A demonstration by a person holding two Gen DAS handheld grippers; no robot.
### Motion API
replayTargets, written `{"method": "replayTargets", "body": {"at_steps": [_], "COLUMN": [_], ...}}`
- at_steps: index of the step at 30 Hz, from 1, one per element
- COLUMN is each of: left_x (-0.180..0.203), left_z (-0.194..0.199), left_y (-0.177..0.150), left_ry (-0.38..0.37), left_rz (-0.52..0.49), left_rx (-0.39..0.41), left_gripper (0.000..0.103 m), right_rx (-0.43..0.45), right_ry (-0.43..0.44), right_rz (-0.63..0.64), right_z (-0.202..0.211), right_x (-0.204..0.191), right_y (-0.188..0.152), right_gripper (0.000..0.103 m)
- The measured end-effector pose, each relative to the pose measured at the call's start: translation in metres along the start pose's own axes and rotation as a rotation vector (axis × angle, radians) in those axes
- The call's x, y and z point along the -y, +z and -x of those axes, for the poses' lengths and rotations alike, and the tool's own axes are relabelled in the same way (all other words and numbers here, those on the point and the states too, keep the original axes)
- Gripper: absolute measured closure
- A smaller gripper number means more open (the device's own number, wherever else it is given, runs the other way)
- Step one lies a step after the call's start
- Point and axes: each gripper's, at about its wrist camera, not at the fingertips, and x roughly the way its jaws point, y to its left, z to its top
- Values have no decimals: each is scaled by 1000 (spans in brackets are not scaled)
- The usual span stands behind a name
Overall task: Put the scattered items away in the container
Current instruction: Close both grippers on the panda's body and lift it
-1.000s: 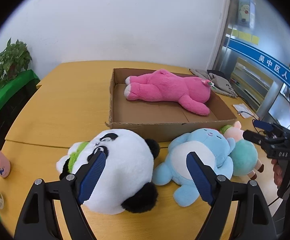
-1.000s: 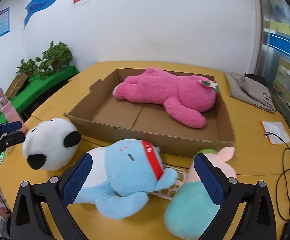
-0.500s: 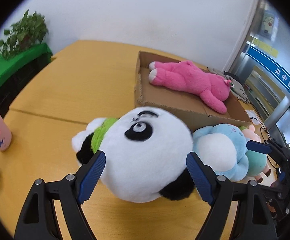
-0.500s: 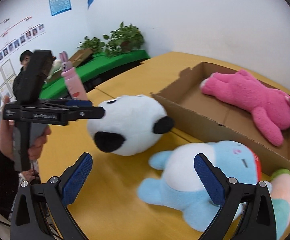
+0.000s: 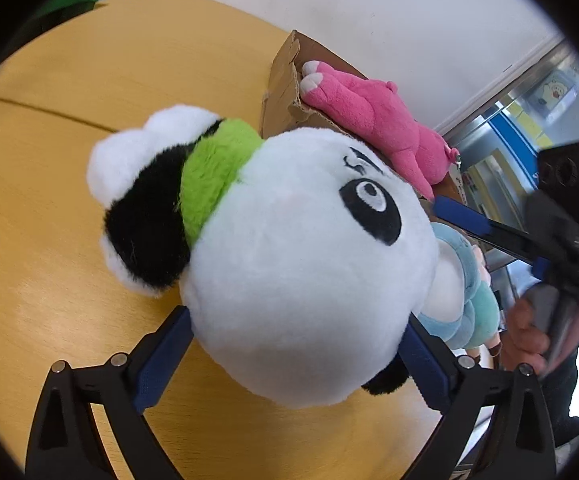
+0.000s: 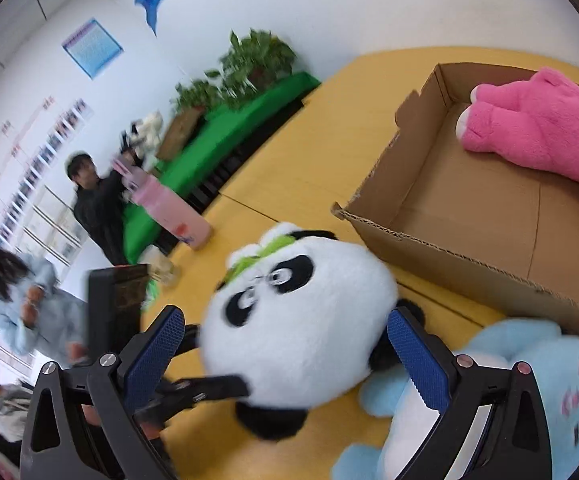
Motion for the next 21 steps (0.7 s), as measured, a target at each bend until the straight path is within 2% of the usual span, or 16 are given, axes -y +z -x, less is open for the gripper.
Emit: {"method": "replayTargets", "body": {"at_steps": [3, 5, 7, 9, 14, 20, 21], "left_x": [-9, -16, -23, -26, -21, -16, -14], "left_z": [0, -1, -3, -6, -14, -11, -10], "left_y": [-3, -6, -7, -8, -10, -17, -18], "left_ry": [-50, -84, -118, -142, -139, -133, -127], "left_rz": [45, 85, 117, 129, 102, 90, 81], "left_rx": [2, 4, 6, 4, -8, 0, 1], "left_gripper": [4, 4, 4, 4, 5, 22, 24], "right_rx": [-62, -96, -86, -89, -103, -86, -77], "right_ry": [-29, 22, 41, 42, 22, 47, 49], "right_rz": [-29, -115, -173, -180, -148, -152, -147], "right_z": [-35, -53, -59, -64, -76, -75, -74], "right_x": [9, 23, 30, 28, 25, 32, 30], "right_y": [6, 6, 10, 14, 12, 5, 3], "right_gripper": [0, 0, 0, 0, 0, 1, 4]}}
